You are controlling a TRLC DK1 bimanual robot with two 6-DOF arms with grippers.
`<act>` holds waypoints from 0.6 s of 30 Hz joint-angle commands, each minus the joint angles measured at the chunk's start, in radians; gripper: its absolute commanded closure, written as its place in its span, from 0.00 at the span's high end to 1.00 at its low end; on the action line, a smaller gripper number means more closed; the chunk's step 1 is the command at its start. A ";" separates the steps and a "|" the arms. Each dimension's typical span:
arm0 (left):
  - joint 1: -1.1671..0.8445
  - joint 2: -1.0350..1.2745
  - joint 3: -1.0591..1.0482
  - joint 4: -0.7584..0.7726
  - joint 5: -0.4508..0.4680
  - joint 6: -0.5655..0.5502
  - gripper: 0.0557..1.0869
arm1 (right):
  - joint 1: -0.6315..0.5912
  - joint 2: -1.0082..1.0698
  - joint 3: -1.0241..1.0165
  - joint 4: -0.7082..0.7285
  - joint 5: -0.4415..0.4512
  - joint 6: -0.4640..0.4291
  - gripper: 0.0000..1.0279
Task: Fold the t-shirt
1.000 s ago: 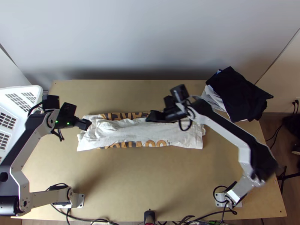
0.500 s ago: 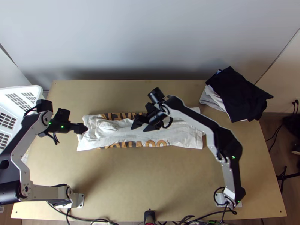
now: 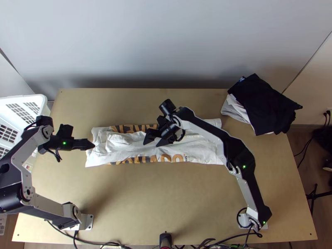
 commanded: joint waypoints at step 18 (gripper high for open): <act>0.041 0.143 0.020 -0.055 0.276 0.078 0.96 | 0.021 0.015 0.021 0.000 0.013 -0.027 0.95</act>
